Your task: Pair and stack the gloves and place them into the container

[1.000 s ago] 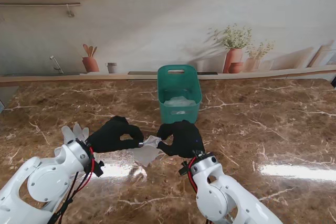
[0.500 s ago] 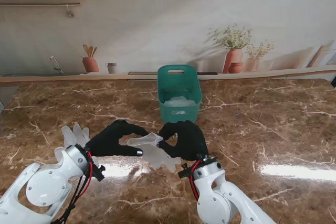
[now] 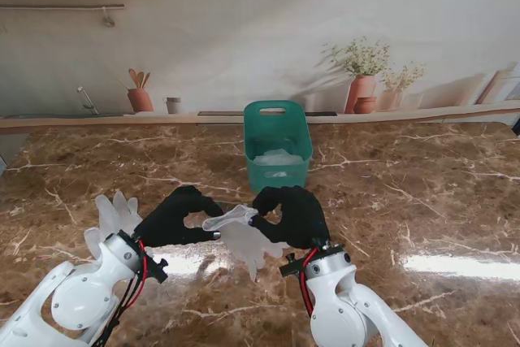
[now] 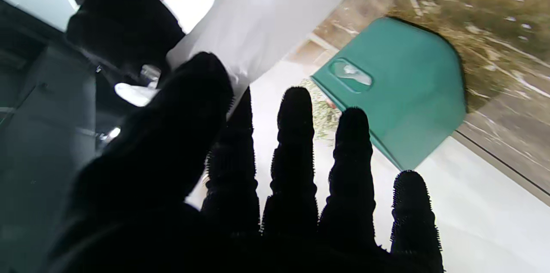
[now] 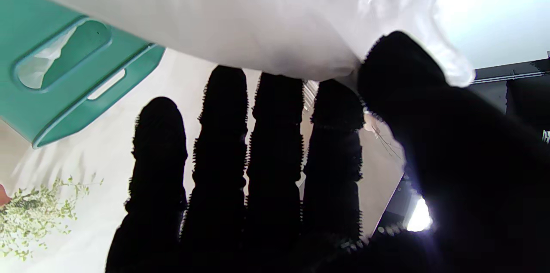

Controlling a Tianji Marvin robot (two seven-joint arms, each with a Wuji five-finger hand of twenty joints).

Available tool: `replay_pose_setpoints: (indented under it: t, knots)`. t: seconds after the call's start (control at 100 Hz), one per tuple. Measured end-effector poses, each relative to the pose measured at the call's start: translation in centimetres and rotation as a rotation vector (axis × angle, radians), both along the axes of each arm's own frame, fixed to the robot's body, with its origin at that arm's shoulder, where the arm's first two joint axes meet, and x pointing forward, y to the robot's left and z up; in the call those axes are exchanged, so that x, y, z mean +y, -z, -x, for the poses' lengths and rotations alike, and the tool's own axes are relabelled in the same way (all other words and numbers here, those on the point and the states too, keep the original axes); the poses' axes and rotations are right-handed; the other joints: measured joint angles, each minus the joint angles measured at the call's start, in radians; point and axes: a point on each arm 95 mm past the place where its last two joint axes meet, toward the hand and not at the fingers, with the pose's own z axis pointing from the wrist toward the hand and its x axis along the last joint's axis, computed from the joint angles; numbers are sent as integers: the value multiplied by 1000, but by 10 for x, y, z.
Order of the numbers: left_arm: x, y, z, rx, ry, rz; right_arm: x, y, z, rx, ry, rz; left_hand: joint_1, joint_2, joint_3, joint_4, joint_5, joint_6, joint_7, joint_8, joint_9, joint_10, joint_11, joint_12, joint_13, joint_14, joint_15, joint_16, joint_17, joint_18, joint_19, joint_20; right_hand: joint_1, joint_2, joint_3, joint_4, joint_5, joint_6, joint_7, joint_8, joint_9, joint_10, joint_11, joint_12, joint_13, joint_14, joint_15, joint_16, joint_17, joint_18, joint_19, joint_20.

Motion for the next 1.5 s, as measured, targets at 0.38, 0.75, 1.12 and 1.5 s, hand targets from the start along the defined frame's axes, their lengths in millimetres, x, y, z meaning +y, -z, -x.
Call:
replay_pose_setpoints:
  t: [0.38, 0.75, 1.12, 1.5]
  knots:
    - [-10, -9, 22, 66, 121, 69, -21, 0, 35, 101, -74, 1, 66, 170, -242, -6, 32, 36, 22, 101, 107, 6, 45, -6, 61, 13, 67, 45, 1, -12, 71, -23, 3, -13, 1, 0, 0, 1, 0, -13, 37, 14, 1, 0, 38, 14, 32, 11, 18, 4, 51, 12]
    - [-11, -19, 42, 109, 215, 105, -25, -13, 83, 179, -113, -37, 35, 200, -186, -6, 56, 86, 21, 214, 203, 30, 45, -45, 126, 21, 100, 56, 7, -11, 127, -15, 4, -17, 1, 0, 2, 12, 0, -25, 88, 18, 0, -22, 91, 19, 74, 15, 88, 11, 103, 13]
    - [-19, 23, -7, 219, 47, -78, -14, 30, 19, 435, 27, -8, 33, 200, -158, -9, 60, 105, 21, 215, 203, 50, 45, -45, 131, 40, 115, 74, 1, -11, 129, -15, 10, -17, 1, 0, 3, 25, 9, -31, 89, 22, -1, -26, 102, 19, 83, 15, 88, 11, 116, 13]
    - [-40, 58, -62, 175, -109, -306, -15, 91, -65, 486, 157, 157, -6, 200, -123, -9, 60, 99, 22, 189, 203, 50, 48, -45, 122, 41, 152, 85, 1, -12, 139, -10, 10, 6, 1, 0, -1, 27, 9, -32, 88, 22, -1, -26, 100, 19, 94, 15, 64, 11, 116, 13]
